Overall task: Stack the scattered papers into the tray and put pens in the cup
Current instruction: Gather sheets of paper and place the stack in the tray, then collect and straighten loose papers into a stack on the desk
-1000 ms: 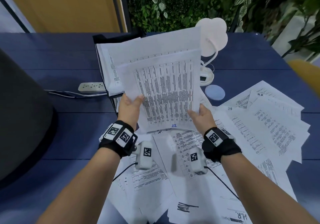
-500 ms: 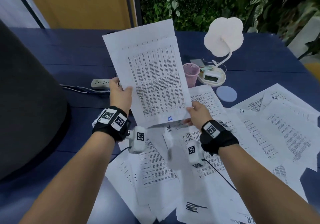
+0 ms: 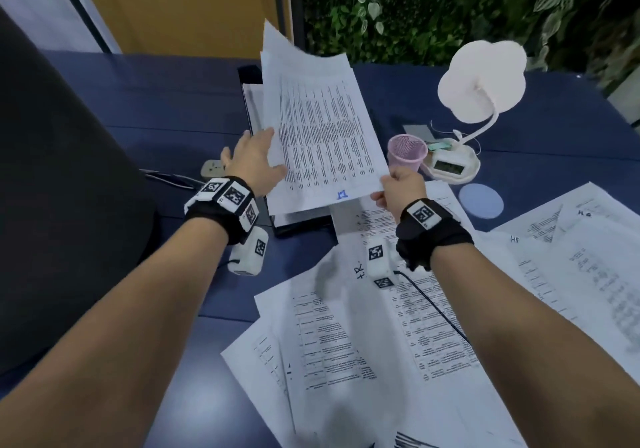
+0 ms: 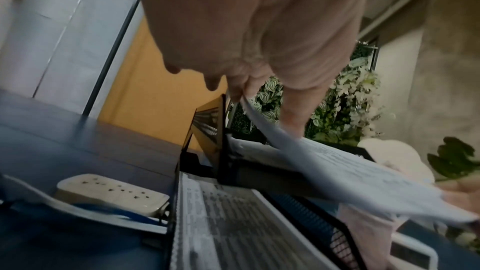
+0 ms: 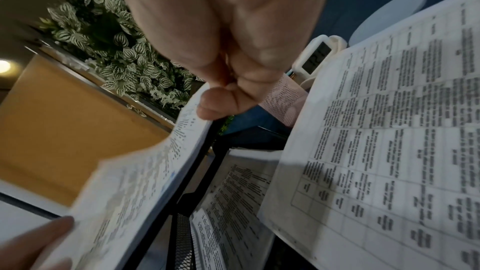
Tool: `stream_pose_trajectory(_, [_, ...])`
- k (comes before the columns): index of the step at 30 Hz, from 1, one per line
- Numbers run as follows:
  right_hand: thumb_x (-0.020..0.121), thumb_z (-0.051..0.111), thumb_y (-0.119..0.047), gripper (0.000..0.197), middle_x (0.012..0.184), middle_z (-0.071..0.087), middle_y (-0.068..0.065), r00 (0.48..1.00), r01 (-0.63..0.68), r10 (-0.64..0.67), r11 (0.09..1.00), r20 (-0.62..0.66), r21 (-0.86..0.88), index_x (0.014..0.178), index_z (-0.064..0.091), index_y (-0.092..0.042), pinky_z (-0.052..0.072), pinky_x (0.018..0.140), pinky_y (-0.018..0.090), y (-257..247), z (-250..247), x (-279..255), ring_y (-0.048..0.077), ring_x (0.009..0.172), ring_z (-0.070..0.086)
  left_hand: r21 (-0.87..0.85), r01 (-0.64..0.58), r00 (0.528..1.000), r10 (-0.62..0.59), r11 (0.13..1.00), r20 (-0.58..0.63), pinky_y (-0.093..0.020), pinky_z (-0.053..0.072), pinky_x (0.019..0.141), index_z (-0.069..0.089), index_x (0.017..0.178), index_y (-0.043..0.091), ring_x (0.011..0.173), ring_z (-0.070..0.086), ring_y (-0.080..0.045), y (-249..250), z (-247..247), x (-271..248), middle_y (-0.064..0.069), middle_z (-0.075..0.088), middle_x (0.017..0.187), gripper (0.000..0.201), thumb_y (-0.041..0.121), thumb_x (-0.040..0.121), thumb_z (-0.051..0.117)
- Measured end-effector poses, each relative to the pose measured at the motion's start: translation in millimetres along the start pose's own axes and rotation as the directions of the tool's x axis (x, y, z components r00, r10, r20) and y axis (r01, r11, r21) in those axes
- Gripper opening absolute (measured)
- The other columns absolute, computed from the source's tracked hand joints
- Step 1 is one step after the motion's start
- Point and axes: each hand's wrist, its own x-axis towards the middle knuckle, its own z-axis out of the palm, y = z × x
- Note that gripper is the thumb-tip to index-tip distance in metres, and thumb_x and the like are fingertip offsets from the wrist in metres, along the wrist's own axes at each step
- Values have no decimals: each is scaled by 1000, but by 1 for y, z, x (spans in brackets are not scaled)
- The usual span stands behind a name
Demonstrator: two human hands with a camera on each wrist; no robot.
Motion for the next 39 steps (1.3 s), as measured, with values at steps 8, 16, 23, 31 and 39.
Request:
stream_pose_trajectory(8, [96,38,1,31,87,60,20,997,50,-57,992,-56,-112,122,54,-2,41,31,14,-22,22,34,2,27,50,298,-89,995,72,950,69,-66,-3,110,33,145,26,147,1,-26,-19,18,16,4,22,156,68,55,86,53])
stream_pose_trajectory(16, [87,53,-8,26,105,68,13,968,176,-246,799,-46,-574,110,65,-9,42,77,12,-27,22,53,27,101,63,526,-192,978,116,828,175,-69,-13,104,42,135,46,145,-11,-32,-17,27,8,12,29,153,64,78,83,23])
stream_pose_trajectory(23, [89,49,-6,36,127,51,14,958,233,-279,604,72,-762,124,55,-11,43,92,34,-21,16,44,30,108,55,496,-144,983,65,856,173,-67,-16,104,33,142,40,145,-11,-32,-17,34,1,8,25,155,64,72,88,19])
stream_pose_trajectory(31, [86,56,-9,28,118,55,18,968,171,-250,739,-29,-652,114,61,-7,42,82,29,33,-32,0,33,103,58,302,-53,997,67,952,-37,-62,-6,111,35,144,29,146,-2,-30,-7,67,-43,-3,17,157,47,39,97,37])
stream_pose_trajectory(39, [89,55,-23,32,127,52,13,987,-155,71,602,-141,-783,121,58,-18,47,96,39,113,-100,-25,33,118,50,176,-237,954,263,956,-144,-52,12,111,55,127,18,138,28,-32,16,110,-91,-11,37,147,46,20,82,62])
